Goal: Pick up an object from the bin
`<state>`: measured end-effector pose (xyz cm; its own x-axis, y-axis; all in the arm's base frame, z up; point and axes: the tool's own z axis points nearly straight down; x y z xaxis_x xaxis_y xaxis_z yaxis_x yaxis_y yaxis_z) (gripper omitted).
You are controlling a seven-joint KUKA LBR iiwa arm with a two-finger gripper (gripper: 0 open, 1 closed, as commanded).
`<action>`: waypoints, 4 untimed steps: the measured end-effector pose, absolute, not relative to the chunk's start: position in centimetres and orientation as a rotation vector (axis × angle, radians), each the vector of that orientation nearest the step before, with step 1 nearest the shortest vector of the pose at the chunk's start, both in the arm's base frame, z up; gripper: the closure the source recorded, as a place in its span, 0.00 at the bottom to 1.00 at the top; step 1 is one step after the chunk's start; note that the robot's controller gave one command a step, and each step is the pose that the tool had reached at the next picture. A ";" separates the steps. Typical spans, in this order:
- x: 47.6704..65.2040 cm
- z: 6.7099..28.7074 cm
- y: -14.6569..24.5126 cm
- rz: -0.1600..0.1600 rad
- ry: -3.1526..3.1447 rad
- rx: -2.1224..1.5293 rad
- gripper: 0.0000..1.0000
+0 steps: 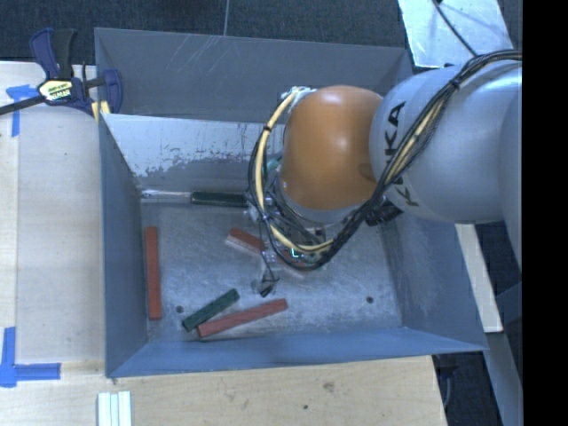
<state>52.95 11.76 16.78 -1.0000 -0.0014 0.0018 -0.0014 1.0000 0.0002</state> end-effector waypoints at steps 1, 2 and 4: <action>62.6 7.1 11.2 -0.002 -3.107 0.504 0.00; 62.1 7.2 7.8 0.000 -3.094 0.582 0.00; 61.3 7.2 1.0 -0.002 -3.111 0.475 1.00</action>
Offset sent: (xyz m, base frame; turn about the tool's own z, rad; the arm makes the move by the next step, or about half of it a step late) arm 0.0953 -0.0057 -0.0978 -0.3225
